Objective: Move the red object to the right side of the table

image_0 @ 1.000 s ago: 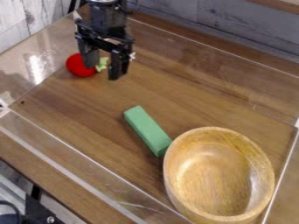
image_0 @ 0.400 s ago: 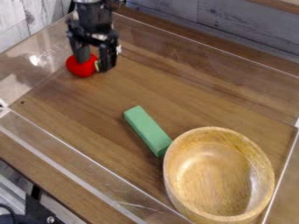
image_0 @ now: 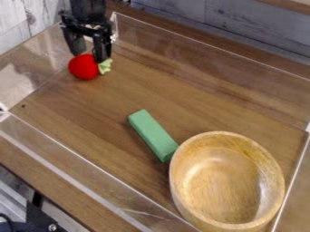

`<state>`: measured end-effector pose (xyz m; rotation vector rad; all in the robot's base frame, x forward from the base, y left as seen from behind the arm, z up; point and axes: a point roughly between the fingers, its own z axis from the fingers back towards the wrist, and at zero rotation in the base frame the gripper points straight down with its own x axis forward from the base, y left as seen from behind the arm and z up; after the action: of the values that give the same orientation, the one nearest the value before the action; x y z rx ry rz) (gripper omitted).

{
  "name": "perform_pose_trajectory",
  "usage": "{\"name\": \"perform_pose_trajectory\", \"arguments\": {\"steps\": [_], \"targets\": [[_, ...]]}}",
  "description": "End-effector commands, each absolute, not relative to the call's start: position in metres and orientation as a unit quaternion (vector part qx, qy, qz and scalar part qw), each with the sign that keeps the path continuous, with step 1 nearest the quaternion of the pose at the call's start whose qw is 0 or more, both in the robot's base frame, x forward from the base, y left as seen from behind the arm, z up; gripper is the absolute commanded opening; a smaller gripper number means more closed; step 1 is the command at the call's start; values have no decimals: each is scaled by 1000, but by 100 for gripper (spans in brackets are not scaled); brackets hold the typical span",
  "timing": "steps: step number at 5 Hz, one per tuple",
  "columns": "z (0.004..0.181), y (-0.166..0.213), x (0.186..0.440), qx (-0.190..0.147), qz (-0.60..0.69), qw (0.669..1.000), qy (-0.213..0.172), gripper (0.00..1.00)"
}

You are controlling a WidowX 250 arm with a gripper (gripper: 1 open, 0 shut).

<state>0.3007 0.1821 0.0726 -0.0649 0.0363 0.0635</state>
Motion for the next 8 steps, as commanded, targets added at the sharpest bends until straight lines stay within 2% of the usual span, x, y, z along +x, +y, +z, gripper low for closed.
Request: {"name": "perform_pose_trajectory", "arguments": {"steps": [1, 4, 6, 8], "targets": [[82, 189, 306, -22, 31, 999, -6, 100], [58, 194, 313, -50, 106, 993, -4, 100], [45, 190, 328, -61, 113, 992, 1, 100], [25, 206, 324, -74, 148, 986, 8, 100]]}}
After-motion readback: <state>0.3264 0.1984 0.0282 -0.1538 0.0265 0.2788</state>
